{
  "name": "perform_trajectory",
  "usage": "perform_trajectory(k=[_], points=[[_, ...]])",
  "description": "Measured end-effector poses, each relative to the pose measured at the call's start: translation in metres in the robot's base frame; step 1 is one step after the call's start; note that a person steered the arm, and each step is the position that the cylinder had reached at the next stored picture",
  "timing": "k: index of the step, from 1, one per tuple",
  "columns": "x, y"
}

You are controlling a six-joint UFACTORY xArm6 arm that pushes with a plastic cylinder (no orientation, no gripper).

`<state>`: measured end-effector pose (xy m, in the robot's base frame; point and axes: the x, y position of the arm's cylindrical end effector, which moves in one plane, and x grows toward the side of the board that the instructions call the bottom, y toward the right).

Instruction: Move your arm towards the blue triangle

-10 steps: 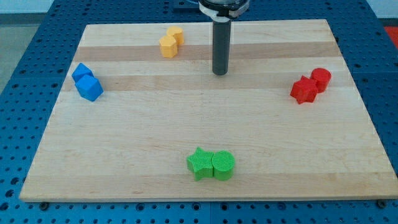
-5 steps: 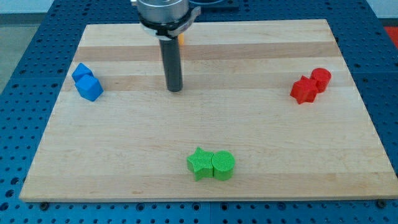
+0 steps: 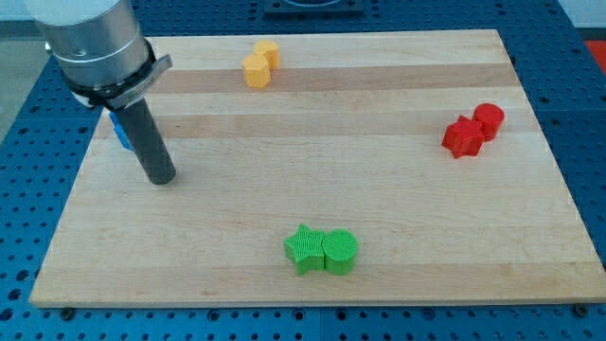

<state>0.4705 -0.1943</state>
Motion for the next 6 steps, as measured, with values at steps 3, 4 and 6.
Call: perform_trajectory(k=[3, 4, 6], points=[[0.009, -0.089], [0.009, -0.101], [-0.076, -0.101]])
